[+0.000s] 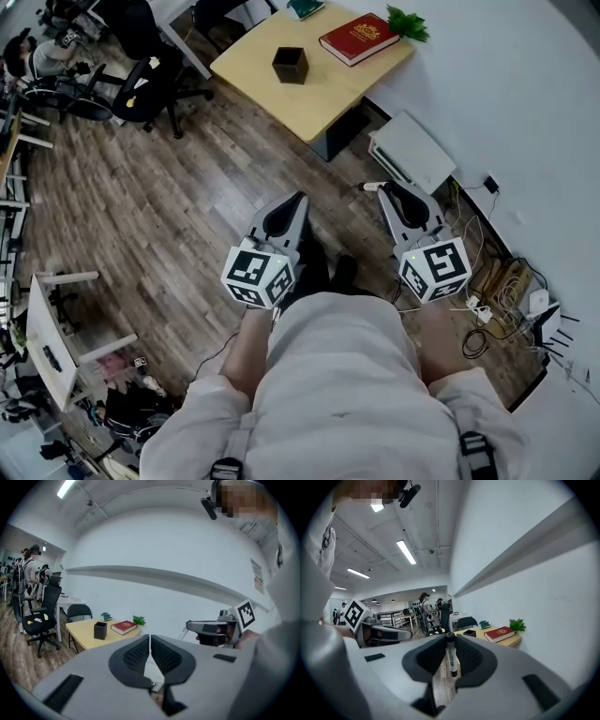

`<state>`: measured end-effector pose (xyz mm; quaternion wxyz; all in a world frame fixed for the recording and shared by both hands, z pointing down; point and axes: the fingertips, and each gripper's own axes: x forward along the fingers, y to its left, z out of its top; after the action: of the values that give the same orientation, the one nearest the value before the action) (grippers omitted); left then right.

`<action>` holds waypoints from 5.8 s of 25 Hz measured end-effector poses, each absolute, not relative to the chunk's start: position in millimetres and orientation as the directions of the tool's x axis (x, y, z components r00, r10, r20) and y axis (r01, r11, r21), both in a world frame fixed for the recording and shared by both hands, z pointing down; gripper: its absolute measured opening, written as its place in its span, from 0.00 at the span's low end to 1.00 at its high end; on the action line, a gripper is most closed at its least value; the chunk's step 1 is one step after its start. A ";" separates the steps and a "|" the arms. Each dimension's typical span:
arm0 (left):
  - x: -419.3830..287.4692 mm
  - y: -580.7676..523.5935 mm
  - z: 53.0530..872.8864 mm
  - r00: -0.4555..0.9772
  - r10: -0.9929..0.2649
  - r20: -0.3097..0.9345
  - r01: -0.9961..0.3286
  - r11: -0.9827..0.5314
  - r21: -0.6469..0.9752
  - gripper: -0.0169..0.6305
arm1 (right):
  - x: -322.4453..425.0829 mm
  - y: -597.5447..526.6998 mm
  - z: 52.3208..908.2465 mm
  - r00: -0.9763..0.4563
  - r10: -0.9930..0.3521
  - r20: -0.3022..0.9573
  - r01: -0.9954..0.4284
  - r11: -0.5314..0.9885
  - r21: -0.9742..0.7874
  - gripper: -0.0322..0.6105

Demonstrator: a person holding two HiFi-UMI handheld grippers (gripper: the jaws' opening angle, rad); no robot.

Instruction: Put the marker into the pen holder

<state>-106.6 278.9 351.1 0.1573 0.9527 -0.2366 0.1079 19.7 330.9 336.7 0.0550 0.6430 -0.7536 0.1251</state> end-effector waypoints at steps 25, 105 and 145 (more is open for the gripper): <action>-85.4 140.5 368.1 0.877 -0.378 0.297 -0.462 -0.834 0.301 0.05 | 42.0 194.4 355.7 -0.138 -0.930 0.340 -0.989 0.111 -0.098 0.15; -13.8 -134.5 397.3 0.571 -0.738 0.359 -0.817 -0.466 0.340 0.05 | 91.8 -210.9 433.1 -0.654 -0.630 0.419 -0.743 0.639 -0.199 0.15; -6.8 -150.9 420.9 0.548 -0.738 0.393 -0.830 -0.422 0.364 0.05 | 70.8 -236.1 538.9 -0.653 -0.483 0.584 -0.709 0.661 -0.245 0.16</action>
<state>-6.8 -150.9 420.9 0.2653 0.8388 -0.4675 0.0864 70.8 -236.1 538.9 0.2423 0.3391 -0.8786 0.2332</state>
